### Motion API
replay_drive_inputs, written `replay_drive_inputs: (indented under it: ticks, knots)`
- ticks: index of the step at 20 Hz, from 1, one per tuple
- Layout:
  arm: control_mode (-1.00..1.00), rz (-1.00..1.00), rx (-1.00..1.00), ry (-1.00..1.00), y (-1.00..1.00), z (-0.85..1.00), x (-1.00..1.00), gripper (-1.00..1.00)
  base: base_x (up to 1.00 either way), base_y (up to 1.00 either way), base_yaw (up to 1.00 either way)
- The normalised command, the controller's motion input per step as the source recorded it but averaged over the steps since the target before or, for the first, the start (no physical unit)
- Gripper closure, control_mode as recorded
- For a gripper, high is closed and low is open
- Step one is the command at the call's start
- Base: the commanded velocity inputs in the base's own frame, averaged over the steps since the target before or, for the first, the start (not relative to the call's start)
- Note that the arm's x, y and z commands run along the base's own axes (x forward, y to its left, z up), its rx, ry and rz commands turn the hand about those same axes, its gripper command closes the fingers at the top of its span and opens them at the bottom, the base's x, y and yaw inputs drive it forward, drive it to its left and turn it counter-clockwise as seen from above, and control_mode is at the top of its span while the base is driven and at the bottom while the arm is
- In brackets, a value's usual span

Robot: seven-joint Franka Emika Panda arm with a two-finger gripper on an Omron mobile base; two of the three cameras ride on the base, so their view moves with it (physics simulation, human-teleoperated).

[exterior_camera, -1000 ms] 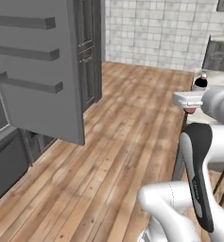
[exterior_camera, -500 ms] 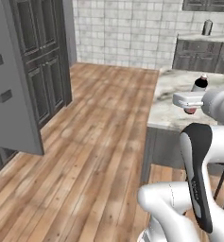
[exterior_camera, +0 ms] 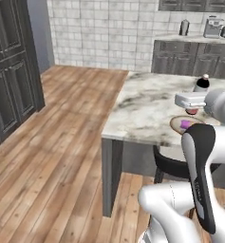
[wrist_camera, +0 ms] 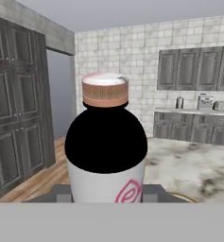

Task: Open the fridge, grab two sodas, and place both sodas inside the bowl with ice on the dining counter.

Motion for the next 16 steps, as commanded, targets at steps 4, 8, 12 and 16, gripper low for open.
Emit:
replay_drive_inputs:
  ticks: [4, 8, 12, 16]
  knots:
    - [1.00, 0.00, 0.00, 0.00, 0.00, 0.00, 0.00, 1.00, 0.34, -0.35, -0.29]
    - [1.00, 0.00, 0.00, 0.00, 0.00, 0.00, 0.00, 1.00, 0.32, -0.27, -0.37]
    - [1.00, 0.00, 0.00, 0.00, 0.00, 0.00, 0.00, 1.00, 0.36, -0.28, -0.41]
    - [1.00, 0.00, 0.00, 0.00, 0.00, 0.00, 0.00, 1.00, 0.42, -0.25, -0.43]
